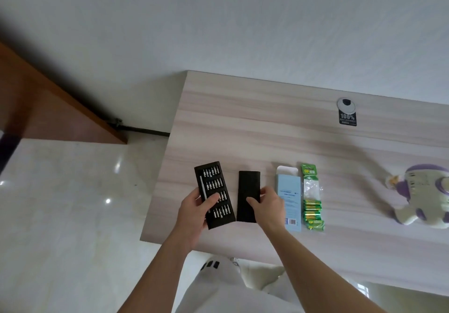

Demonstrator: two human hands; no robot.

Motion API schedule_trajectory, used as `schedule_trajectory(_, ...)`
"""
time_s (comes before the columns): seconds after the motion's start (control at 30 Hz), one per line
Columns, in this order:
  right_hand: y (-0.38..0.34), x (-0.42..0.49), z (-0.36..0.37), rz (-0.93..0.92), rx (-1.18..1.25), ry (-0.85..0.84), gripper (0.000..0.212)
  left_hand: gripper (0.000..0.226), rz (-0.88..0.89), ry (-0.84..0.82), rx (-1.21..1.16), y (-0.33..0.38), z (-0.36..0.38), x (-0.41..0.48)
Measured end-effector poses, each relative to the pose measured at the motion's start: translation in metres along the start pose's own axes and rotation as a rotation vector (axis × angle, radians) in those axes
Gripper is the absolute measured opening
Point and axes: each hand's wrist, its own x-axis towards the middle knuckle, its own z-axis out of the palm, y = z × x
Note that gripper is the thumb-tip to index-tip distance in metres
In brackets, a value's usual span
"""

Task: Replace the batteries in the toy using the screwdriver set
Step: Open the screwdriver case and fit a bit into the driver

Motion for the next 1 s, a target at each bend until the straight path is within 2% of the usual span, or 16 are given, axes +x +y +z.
schedule_trajectory(0.2, 0.000, -0.008, -0.014, -0.039, -0.069, 0.101, 0.024, 0.022, 0.023, -0.005, 0.062, 0.001, 0.005, -0.010)
schedule_trajectory(0.33, -0.003, -0.018, -0.048, -0.214, 0.119, 0.132, 0.011, 0.018, 0.065, -0.052, 0.098, 0.005, 0.026, -0.024)
schedule_trajectory(0.43, -0.007, -0.035, -0.092, -0.350, 0.258, 0.191, 0.015, 0.017, 0.095, -0.121, 0.131, 0.008, 0.056, -0.035)
schedule_trajectory(0.53, -0.007, -0.053, -0.137, -0.467, 0.367, 0.255, 0.011, 0.019, 0.105, -0.216, 0.154, 0.010, 0.097, -0.049)
schedule_trajectory(0.8, 0.028, -0.082, -0.234, -0.689, 0.217, 0.387, 0.007, 0.022, 0.161, -0.451, 0.272, 0.000, 0.196, -0.098)
schedule_trajectory(1.0, 0.055, -0.083, -0.277, -0.693, 0.082, 0.519, 0.012, 0.021, 0.212, -0.555, 0.387, -0.018, 0.247, -0.126)
